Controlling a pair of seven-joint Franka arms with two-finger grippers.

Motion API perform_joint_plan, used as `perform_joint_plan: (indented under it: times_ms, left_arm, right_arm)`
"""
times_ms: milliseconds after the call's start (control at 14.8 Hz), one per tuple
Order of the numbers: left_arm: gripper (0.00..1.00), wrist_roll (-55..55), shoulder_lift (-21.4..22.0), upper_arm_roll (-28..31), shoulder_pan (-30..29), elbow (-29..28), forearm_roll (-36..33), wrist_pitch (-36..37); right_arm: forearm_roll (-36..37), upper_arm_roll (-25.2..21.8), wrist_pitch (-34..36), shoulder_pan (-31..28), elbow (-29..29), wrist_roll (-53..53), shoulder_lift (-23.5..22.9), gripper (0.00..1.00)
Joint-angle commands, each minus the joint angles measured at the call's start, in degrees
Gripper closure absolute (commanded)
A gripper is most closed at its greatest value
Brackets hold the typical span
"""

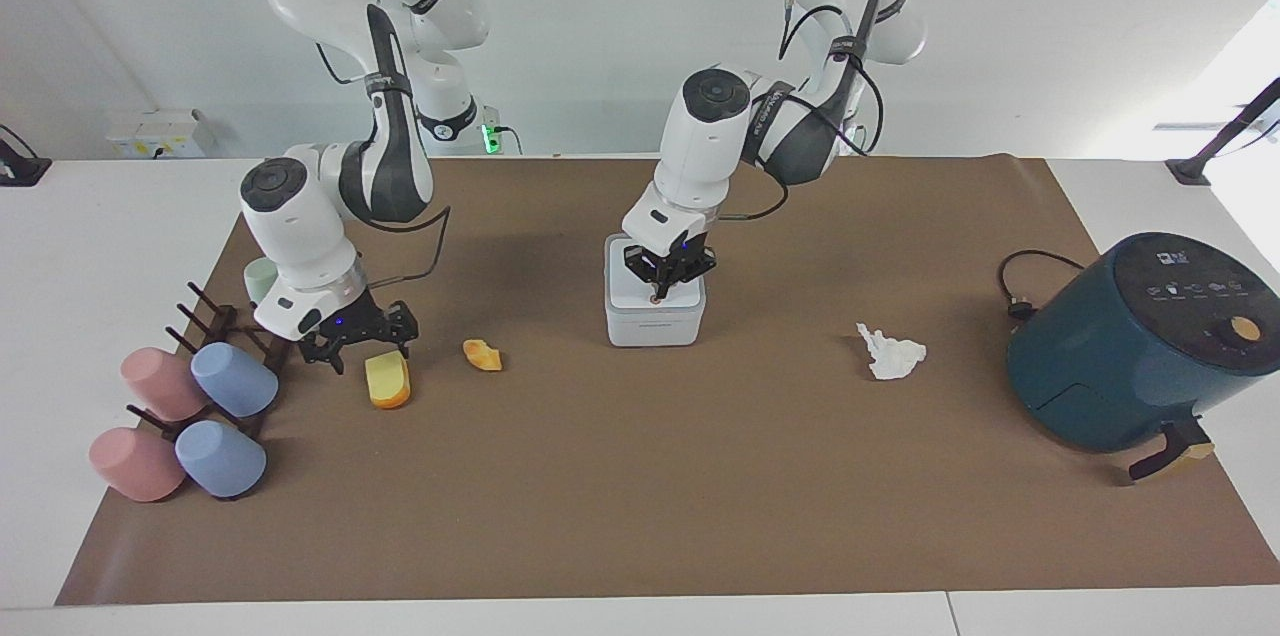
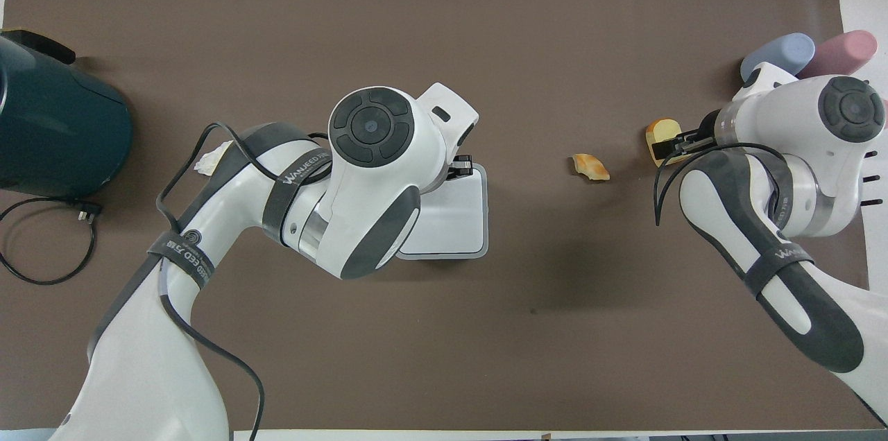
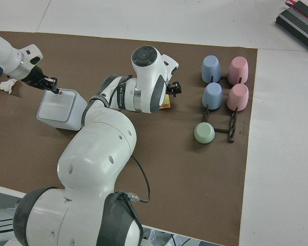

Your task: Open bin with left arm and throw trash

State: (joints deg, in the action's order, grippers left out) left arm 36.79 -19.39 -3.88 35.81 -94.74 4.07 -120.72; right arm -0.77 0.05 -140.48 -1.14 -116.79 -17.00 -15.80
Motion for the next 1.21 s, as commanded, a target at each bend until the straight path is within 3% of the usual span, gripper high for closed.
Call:
perform_joint_plan:
  times_ms: [0, 67, 135, 270, 337, 606, 1145]
  left_arm:
    - [1.00, 0.0, -0.5, 1.0, 0.9, 0.0, 0.5, -1.5]
    - [1.00, 0.0, -0.5, 1.0, 0.9, 0.0, 0.4, -1.5]
    - [1.00, -0.2, -0.5, 1.0, 0.9, 0.0, 0.4, -1.4]
    - [1.00, -0.4, -0.6, 1.0, 1.0, -0.3, 0.3, -1.4]
    - [1.00, -0.4, -0.6, 1.0, 1.0, -0.4, 0.3, -1.4]
    - [1.00, -0.8, -0.7, 1.0, 1.1, -1.1, 0.2, -1.4]
    - [1.00, -1.5, -0.7, 1.1, 2.6, -5.3, -2.6, -5.1]
  right_arm:
    - [-1.2, 0.3, -3.3, 0.0, 0.1, -2.1, -2.2, 0.00]
    - [-1.2, 0.3, -3.3, 0.1, -0.1, -2.0, -2.2, 0.00]
    - [-1.2, 0.3, -3.3, 0.1, -0.3, -2.0, -2.1, 0.07]
    - [-1.2, 0.4, -3.0, 0.1, -0.3, -2.0, -2.0, 0.93]
    - [-1.2, 0.4, -2.9, 0.1, -0.3, -2.0, -2.0, 1.00]
    - [-1.3, 0.4, -0.9, 0.3, -0.3, -1.7, -0.4, 1.00]
    - [-1.3, 2.0, 11.8, 0.3, 1.4, 9.9, 9.7, 1.00]
